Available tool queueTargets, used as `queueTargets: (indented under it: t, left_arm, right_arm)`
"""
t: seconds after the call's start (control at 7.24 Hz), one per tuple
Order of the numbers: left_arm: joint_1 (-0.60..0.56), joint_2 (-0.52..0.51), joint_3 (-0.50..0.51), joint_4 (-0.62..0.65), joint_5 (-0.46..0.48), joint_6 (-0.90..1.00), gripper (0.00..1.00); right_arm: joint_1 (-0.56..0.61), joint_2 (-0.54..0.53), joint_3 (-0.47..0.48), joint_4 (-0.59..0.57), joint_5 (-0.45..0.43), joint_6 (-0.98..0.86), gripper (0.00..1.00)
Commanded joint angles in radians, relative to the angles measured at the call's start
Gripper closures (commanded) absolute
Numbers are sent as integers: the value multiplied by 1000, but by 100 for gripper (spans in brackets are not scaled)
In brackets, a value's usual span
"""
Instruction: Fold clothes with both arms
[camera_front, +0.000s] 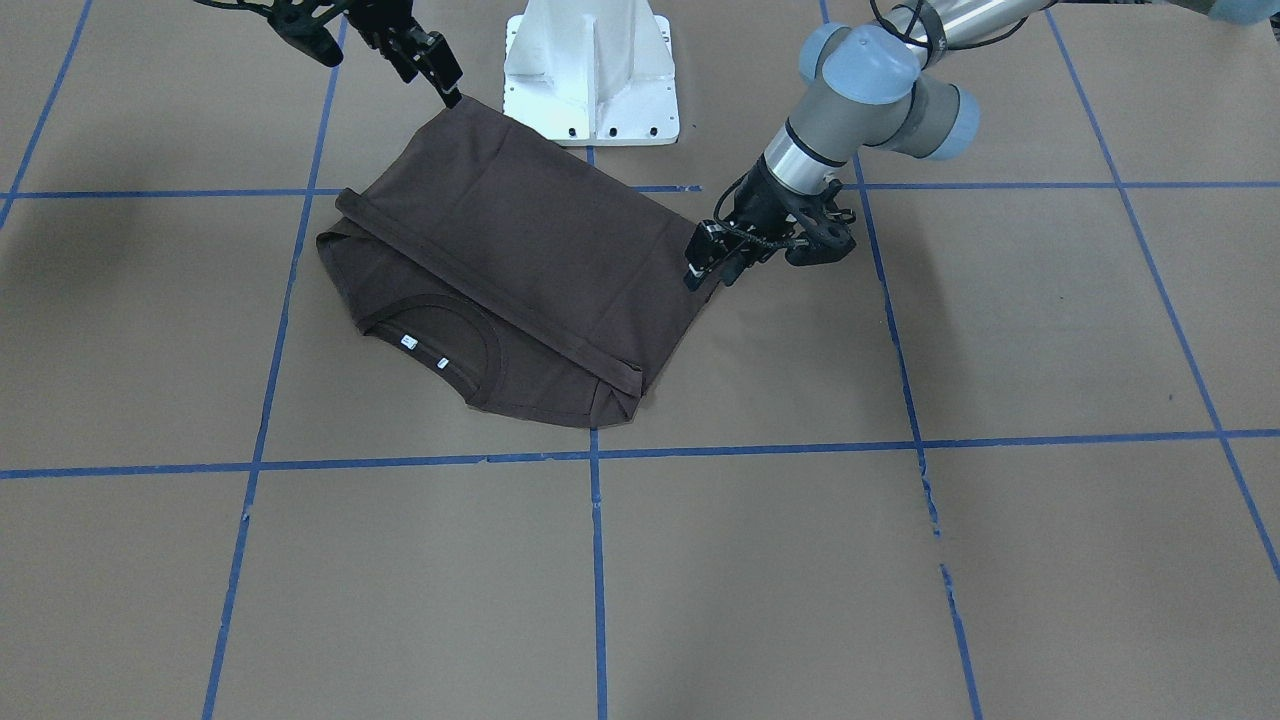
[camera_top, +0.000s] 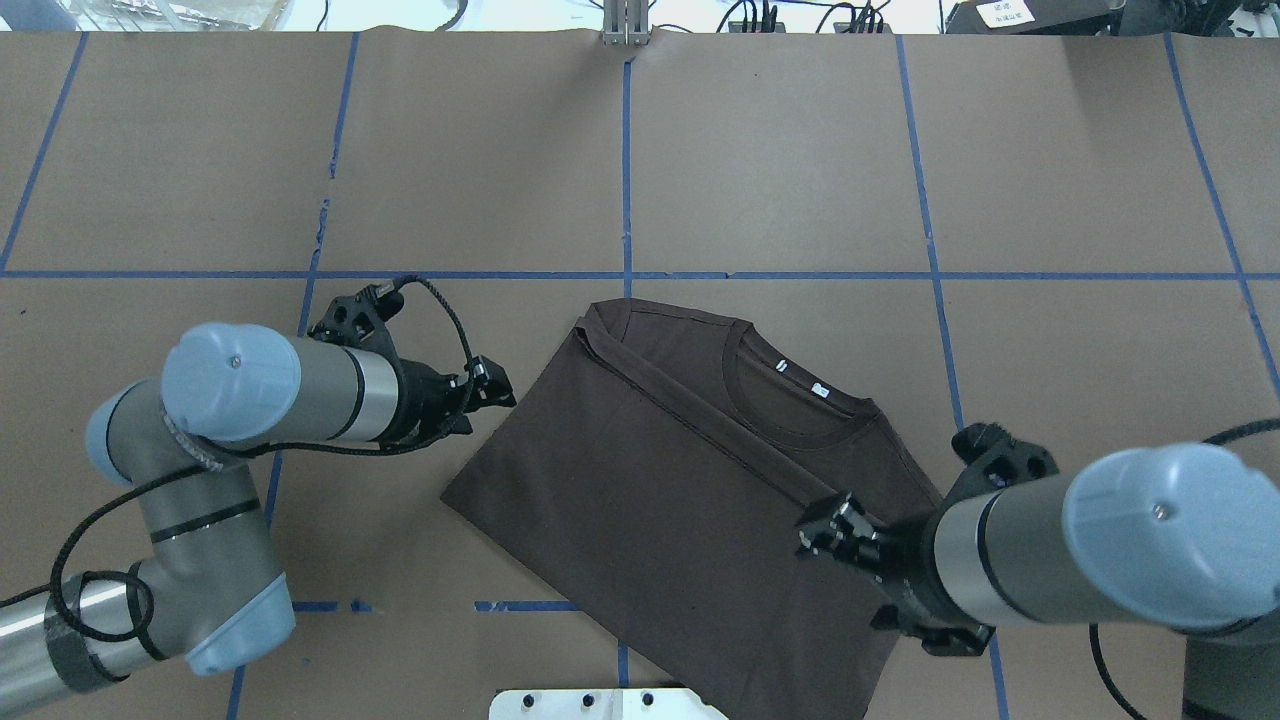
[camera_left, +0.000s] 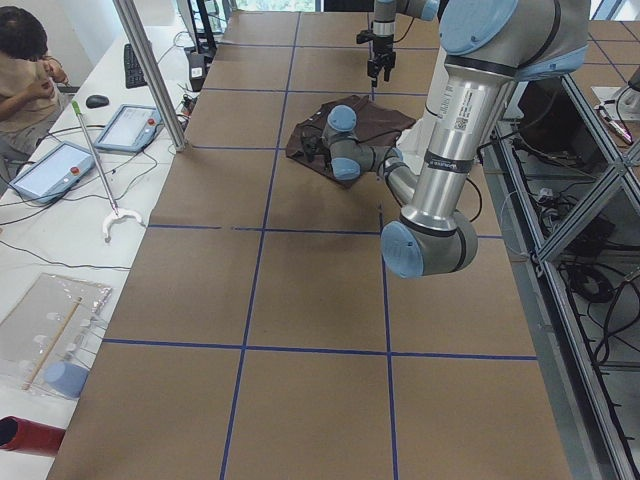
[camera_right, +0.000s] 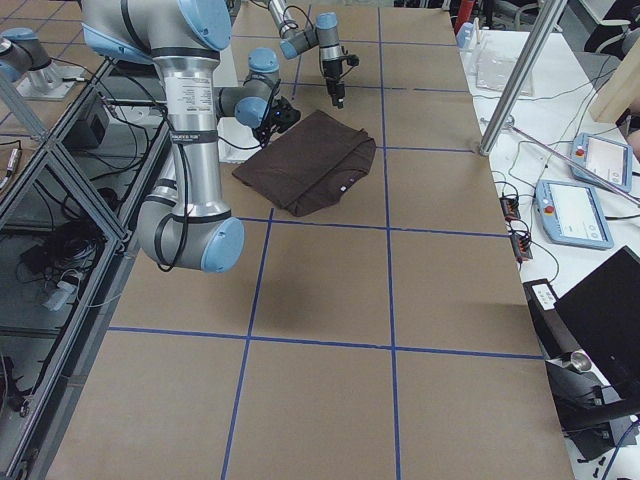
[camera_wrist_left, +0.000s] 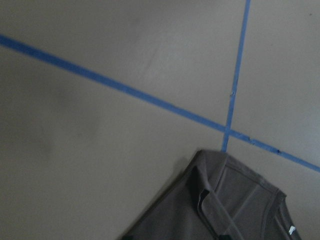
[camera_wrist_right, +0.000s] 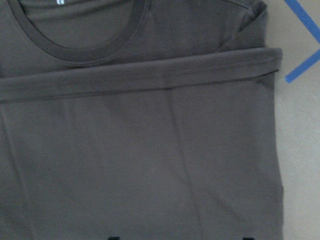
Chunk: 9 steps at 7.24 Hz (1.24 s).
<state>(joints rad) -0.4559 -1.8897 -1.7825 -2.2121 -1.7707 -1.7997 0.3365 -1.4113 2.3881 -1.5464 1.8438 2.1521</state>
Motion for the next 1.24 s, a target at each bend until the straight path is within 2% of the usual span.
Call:
queueTargets:
  t: [0.0,0.14,0.28,0.83,1.1]
  left_arm:
    - [74,26,-58,196,77,-30,34]
    - [77,-17,-89,324,77,-30,35]
    - [79,-22,-116,388,77,-30,35]
    - [138,-23,-95,390,82,-46,38]
    - [164,-26,-78,390,82,-47,44]
  right_arm:
    - [166,73,-18,2,66,-8,0]
    - [170,84,-44,2,63,-11,0]
    - [168,89,-67,3,57,-12,0]
    - [171,97,-92,5,57,-20,0]
    - [170,98,-99,5,57,-20,0]
